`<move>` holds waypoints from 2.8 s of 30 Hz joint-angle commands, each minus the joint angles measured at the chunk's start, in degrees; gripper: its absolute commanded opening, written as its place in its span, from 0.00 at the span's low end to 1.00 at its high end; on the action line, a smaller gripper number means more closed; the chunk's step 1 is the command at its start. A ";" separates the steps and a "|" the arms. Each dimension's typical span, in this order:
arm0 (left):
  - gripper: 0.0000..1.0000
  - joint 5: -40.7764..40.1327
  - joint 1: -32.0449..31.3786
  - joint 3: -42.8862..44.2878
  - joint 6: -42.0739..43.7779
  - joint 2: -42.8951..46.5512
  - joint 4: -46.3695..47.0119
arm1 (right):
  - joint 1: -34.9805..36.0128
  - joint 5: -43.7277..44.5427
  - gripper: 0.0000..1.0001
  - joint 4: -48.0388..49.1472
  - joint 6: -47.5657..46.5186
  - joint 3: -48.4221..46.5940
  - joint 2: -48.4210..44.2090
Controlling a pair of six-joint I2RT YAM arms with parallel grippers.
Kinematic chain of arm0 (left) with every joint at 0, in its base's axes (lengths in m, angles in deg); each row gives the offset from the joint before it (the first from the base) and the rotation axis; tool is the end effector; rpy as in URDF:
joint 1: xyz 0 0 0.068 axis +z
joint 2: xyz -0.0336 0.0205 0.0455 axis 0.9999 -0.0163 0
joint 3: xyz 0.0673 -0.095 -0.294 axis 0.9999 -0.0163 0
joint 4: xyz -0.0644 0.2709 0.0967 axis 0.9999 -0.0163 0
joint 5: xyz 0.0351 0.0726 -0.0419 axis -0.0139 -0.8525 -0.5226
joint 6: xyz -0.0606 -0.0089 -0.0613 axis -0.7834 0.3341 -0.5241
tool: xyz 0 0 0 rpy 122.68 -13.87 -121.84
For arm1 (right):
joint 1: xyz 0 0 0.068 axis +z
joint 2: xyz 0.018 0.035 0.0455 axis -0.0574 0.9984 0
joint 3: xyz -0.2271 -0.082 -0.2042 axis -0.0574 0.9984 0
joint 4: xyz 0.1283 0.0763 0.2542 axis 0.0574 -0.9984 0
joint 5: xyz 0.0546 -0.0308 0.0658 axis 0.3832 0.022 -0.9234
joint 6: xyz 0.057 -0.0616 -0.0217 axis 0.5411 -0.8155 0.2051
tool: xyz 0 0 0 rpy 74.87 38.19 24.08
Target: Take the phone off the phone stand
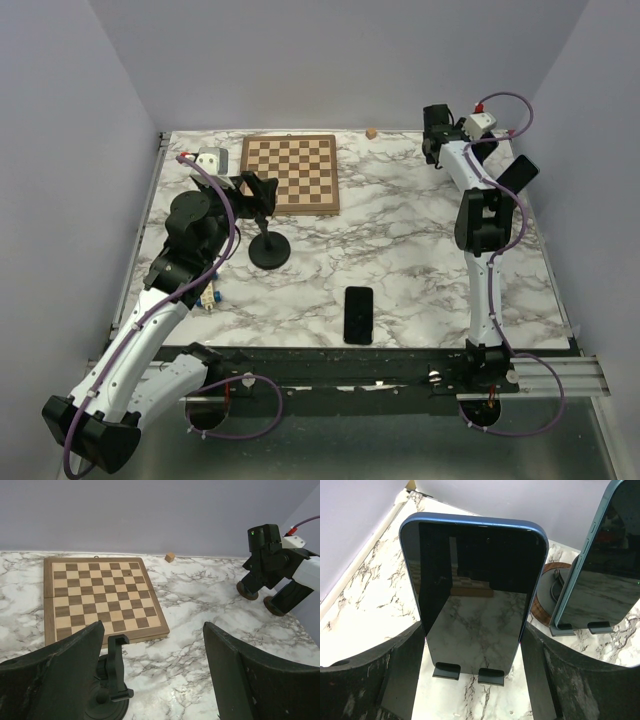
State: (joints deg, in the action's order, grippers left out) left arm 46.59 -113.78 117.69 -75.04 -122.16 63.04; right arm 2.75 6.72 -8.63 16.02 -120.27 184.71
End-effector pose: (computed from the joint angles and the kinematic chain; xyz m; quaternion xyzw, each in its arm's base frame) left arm 0.2282 -0.0970 0.4251 -0.0099 0.7065 -0.2425 0.6648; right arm 0.6258 -0.0033 0.2056 0.4502 0.6811 -0.3191 0.4812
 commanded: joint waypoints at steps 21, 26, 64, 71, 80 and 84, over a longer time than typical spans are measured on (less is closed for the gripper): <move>0.88 1.08 0.28 1.37 -0.08 -0.06 -0.16 | 2.79 -0.39 0.01 11.30 -5.61 13.39 -15.22; 0.88 1.07 0.50 1.37 -0.08 -0.23 -0.16 | 4.63 -6.88 0.01 10.53 -8.67 17.56 -20.21; 0.88 1.81 1.24 0.93 -0.78 -0.85 0.11 | 18.17 -66.59 0.01 -3.39 -16.17 75.47 -66.10; 0.88 1.99 0.72 1.02 -1.00 -0.85 0.06 | 24.27 -67.70 0.01 -1.23 -7.80 85.28 -70.69; 0.88 1.52 0.36 0.95 -0.60 -1.16 -0.03 | 34.79 -63.10 0.01 -0.61 0.76 90.13 -72.10; 0.88 1.30 0.36 0.84 -0.52 -1.33 0.02 | 35.56 -62.40 0.01 -0.14 0.21 90.65 -70.75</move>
State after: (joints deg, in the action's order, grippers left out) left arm 47.57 -113.19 117.69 -75.50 -123.51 63.06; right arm 37.53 -58.13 -10.25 14.06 -30.37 114.12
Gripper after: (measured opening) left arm 0.879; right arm 0.770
